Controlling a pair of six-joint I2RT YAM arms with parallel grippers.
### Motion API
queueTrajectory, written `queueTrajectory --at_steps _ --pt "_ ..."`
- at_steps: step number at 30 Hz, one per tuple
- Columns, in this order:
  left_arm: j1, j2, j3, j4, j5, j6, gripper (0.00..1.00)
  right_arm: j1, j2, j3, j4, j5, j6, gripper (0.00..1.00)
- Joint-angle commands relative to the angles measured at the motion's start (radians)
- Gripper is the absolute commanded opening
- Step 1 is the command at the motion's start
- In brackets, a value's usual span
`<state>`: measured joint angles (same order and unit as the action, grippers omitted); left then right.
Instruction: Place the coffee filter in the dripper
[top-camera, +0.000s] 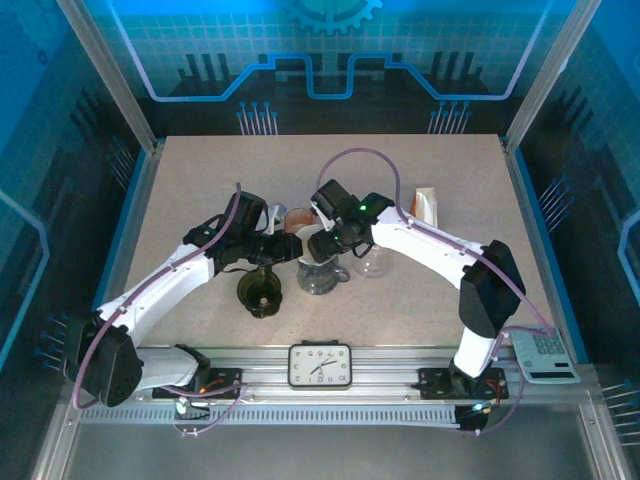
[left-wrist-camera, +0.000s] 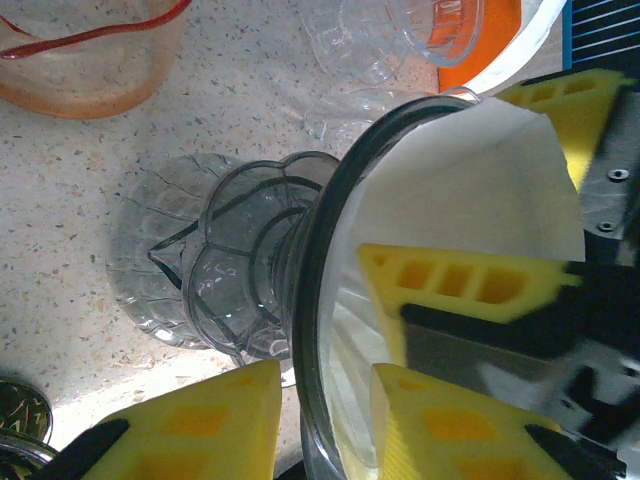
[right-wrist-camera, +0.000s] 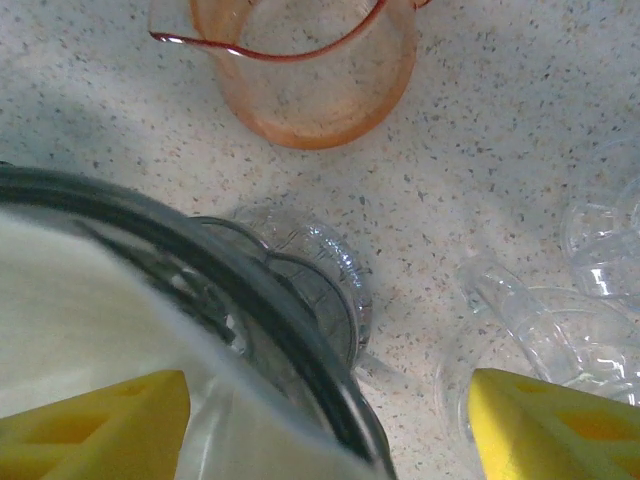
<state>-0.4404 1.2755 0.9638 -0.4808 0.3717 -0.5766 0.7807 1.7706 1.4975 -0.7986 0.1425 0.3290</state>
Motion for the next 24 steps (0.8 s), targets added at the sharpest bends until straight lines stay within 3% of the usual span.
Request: queueTrajectory --at_steps 1,10,15,17,24 --pt "0.007 0.007 -0.010 0.010 0.004 -0.001 0.31 0.011 0.025 -0.001 -0.030 -0.001 -0.015 0.74" --pt "0.007 -0.036 -0.011 0.039 -0.016 -0.024 0.50 0.014 0.036 -0.024 -0.013 0.001 -0.010 0.74" --pt "0.007 -0.009 0.004 0.043 -0.008 -0.023 0.52 0.014 0.031 -0.026 -0.011 0.008 -0.011 0.74" --pt "0.006 0.001 0.002 0.044 -0.004 -0.023 0.51 0.014 0.030 -0.025 -0.009 0.007 -0.010 0.74" --pt "0.006 0.005 -0.002 0.005 -0.016 0.002 0.30 0.012 0.026 -0.016 0.004 -0.001 0.001 0.74"
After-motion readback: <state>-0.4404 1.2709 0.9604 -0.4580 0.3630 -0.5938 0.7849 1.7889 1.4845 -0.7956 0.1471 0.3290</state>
